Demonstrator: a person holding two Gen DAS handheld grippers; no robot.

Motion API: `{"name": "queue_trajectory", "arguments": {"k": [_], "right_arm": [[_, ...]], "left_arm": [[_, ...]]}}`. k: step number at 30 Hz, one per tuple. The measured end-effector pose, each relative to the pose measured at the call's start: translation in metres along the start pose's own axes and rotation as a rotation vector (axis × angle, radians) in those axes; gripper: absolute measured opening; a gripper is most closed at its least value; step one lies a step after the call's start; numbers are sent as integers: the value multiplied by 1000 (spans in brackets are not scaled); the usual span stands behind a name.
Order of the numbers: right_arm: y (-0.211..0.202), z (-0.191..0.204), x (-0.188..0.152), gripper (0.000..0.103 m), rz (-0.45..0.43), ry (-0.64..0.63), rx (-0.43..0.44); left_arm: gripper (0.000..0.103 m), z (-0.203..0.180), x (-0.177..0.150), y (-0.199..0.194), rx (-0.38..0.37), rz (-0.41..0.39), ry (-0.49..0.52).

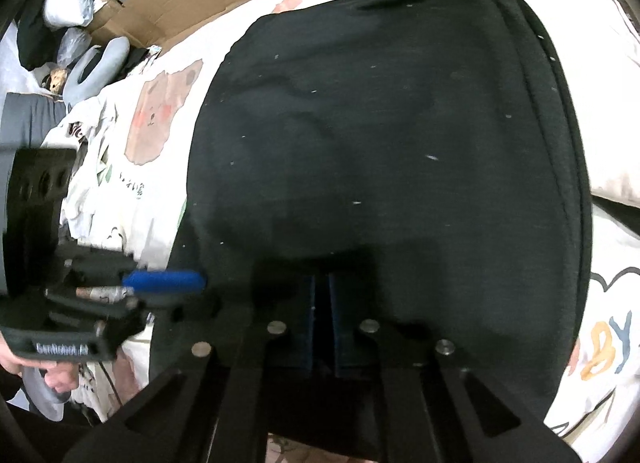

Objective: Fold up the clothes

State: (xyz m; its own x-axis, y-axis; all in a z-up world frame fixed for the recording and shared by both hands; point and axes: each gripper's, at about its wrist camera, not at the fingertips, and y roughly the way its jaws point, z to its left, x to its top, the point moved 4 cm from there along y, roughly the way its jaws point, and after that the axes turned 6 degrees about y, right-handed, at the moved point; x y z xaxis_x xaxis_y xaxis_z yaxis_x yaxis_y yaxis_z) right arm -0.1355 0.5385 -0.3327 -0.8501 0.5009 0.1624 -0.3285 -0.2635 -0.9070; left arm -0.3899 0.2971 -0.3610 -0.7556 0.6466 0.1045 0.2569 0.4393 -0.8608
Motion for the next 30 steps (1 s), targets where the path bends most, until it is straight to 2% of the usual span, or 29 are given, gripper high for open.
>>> {"name": "queue_trajectory", "arguments": {"k": [5,9,16,20,23,26,30], "right_arm": [[-6,-10,3,3,-13,24,10],[-6,-15,3,2,-16,33,15],[-5,-13,4,1,-12,29,16],[-6,-14,4,1,-13,21,16],[-7,-15,3,2,-10,24,19],[-10,-14,2,2,-8,33,20],[-23,-11,-1,4,-15,22,23]], "left_arm": [[23,1,-23,7,-9,53,9],[23,7,-38,4,-27,72,-7],[23,-9,-55,10,-61,110,13],[23,-5,-69,10,-60,133,24],[21,2,-72,18,-16,153,36],[21,4,-70,17,-54,154,-9],[21,1,-67,1,-67,142,-27]]}}
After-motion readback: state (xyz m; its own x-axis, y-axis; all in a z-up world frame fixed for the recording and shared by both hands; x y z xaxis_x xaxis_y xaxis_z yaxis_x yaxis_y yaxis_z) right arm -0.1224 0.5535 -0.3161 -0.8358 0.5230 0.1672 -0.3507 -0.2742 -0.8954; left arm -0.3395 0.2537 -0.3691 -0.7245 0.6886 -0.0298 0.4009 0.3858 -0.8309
